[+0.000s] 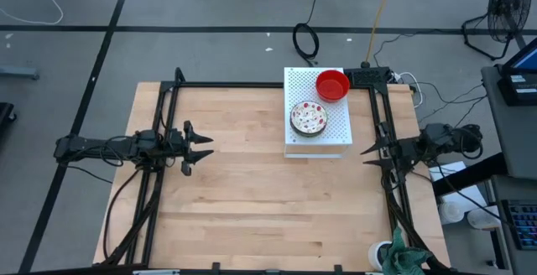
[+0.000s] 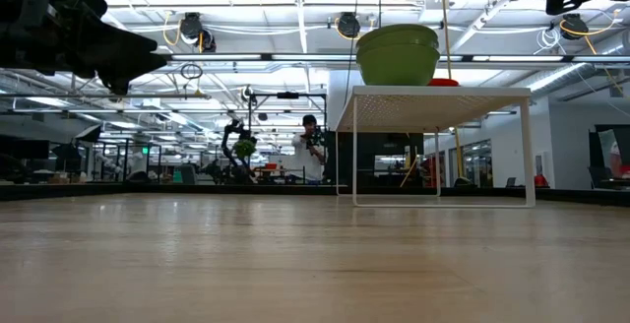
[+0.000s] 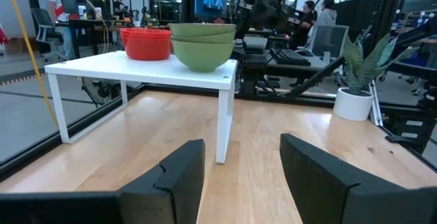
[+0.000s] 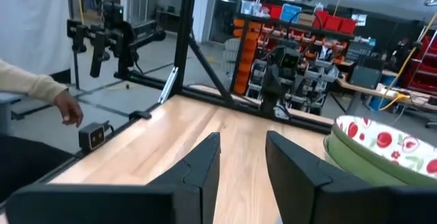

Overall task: Pick & Place Mini bowls
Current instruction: Return to Home Position

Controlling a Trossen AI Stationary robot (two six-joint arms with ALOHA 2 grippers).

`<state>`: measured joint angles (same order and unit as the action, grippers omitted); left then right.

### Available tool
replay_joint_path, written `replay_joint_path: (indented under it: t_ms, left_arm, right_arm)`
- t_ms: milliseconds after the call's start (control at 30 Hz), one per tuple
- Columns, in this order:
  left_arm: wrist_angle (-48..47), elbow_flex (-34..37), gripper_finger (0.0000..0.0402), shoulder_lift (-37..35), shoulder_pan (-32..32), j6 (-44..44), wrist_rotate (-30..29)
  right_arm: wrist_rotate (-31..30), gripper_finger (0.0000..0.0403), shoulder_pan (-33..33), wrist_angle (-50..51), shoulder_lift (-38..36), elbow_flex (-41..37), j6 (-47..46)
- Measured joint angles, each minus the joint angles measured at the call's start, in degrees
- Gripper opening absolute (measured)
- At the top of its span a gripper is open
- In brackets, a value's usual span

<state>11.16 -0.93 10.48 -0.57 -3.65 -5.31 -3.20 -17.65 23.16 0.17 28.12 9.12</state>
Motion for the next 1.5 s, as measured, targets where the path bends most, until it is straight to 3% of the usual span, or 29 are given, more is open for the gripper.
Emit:
replay_joint_path:
  t_ms: [633, 867, 1500]
  left_arm:
    - [0.26, 0.00, 0.0193, 0.00, 0.00, -0.01, 0.16]
    - [0.26, 0.00, 0.0193, 0.00, -0.01, -0.01, 0.19]
    - [0.19, 0.00, 0.0193, 0.00, 0.01, -0.01, 0.23]
  right_arm:
    - [0.21, 0.0105, 0.00, -6.23, 0.01, -7.23, -5.30]
    - [0.19, 0.0105, 0.00, -18.12, 0.01, -13.61, -5.39]
    - [0.14, 0.0105, 0.07, -28.25, 0.00, -23.88, -6.72]
